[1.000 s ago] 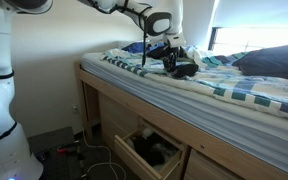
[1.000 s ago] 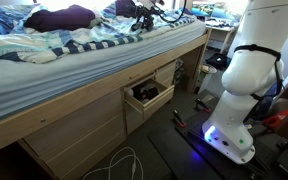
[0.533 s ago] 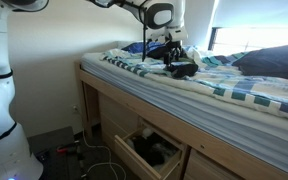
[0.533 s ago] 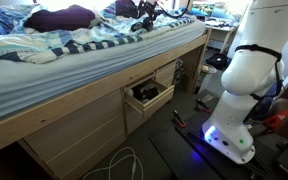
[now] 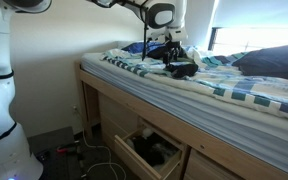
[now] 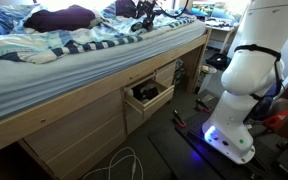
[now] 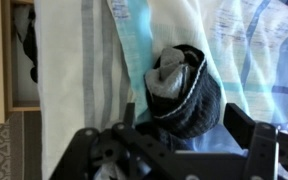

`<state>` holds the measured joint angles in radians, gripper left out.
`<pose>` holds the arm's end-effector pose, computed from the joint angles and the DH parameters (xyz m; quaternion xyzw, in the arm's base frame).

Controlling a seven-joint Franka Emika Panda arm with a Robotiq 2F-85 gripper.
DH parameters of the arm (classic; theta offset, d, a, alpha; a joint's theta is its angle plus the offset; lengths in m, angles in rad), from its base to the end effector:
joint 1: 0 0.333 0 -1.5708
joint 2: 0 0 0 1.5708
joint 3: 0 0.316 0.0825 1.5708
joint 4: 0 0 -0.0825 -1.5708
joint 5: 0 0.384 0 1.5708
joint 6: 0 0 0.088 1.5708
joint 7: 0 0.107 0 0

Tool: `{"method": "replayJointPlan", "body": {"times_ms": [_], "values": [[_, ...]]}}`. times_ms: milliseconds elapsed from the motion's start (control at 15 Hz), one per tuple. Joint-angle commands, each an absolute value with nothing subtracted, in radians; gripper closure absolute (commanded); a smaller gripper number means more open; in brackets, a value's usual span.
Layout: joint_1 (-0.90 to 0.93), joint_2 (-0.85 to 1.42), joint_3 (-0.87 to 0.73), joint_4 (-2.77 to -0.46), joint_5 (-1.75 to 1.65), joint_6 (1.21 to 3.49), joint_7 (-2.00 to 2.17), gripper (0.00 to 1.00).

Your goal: Put the socks one at a time in the open drawer

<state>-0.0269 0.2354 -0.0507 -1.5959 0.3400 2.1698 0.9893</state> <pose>0.6645 -0.0354 0.5323 -0.8023 0.5537 -0.0842 0.2063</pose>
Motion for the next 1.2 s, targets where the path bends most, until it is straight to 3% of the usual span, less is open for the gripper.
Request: {"method": "replayJointPlan", "body": {"times_ms": [0,67,200,800,1133], "values": [[-0.023,0.272,-0.035,-1.531,0.358,2.121,0.987,0.05],[-0.023,0.289,-0.032,-1.518,0.36,2.113,0.988,0.29],[-0.024,0.318,-0.026,-1.496,0.37,2.094,0.982,0.3],[-0.015,0.298,-0.036,-1.506,0.351,2.12,1.006,0.97],[-0.003,0.167,-0.044,-1.609,0.309,2.088,1.065,0.99]]}}
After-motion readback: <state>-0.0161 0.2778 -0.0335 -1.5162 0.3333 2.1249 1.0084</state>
